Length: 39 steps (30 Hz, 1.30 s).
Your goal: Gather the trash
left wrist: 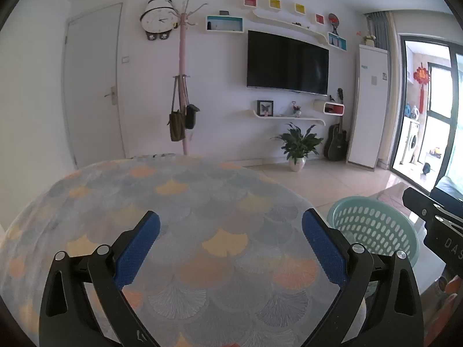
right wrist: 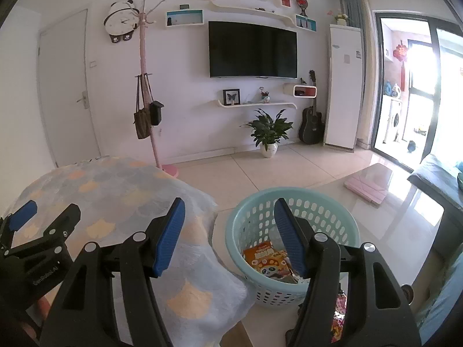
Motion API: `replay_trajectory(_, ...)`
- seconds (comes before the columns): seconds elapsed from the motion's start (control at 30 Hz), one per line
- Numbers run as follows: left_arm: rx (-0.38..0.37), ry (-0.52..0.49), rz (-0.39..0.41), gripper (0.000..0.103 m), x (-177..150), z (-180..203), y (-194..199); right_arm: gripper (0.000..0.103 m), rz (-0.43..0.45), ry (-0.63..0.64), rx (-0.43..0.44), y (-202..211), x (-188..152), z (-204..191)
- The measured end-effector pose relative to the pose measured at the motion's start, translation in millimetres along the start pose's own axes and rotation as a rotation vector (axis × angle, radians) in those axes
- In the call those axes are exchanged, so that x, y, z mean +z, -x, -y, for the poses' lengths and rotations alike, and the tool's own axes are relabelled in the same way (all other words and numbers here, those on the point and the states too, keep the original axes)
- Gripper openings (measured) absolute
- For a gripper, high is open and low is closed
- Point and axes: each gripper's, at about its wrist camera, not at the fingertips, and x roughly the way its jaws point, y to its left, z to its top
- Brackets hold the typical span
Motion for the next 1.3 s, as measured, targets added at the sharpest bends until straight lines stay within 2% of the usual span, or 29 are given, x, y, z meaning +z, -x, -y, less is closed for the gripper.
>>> replay_trajectory(0.4,-0.03,0.005,-0.021,0.095,-1.9,-3.2,-5.9,0.06,-0.01,-0.007,0.03,-1.7,1.3,-0.3)
replay_trajectory(1.3,-0.013,-0.029,0.011,0.095,-1.1,-5.6,-3.9,0.06,-0.018,0.006,0.03,-3.3,1.6,-4.4)
